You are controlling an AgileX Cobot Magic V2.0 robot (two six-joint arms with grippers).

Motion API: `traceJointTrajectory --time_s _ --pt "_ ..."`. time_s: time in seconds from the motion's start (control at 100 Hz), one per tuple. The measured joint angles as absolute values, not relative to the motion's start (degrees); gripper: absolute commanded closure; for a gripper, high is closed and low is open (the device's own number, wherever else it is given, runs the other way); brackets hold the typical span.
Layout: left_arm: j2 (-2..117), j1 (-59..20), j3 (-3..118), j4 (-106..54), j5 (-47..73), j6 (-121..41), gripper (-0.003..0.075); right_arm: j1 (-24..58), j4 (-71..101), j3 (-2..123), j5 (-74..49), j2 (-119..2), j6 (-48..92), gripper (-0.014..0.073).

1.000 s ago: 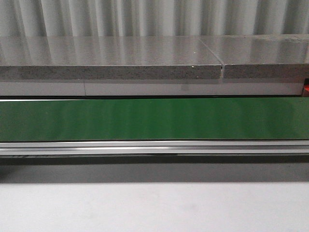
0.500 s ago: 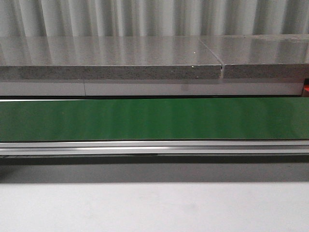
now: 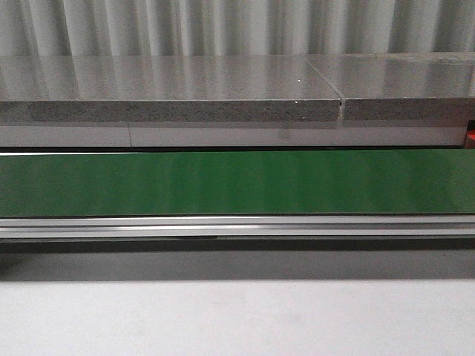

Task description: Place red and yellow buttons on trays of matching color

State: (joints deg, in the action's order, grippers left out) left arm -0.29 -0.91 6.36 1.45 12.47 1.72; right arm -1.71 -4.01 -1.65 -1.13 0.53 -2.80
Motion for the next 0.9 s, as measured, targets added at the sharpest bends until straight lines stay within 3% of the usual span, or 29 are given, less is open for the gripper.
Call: traceJointTrajectory --time_s 0.36,0.8,0.9 --pt "8.24 -0.91 21.47 1.57 30.8 1.72 0.0741 -1.71 -4.01 -1.65 -1.13 0.53 -2.8 0.0661" --pt "24.38 -0.91 29.4 2.28 33.04 1.72 0.0736 -1.71 -4.01 -1.65 -1.13 0.53 -2.8 0.0661" --pt "28.1 -0.91 30.5 2.28 33.04 1.72 0.0666 -1.71 -4.01 -1.65 -1.13 0.53 -2.8 0.0661"
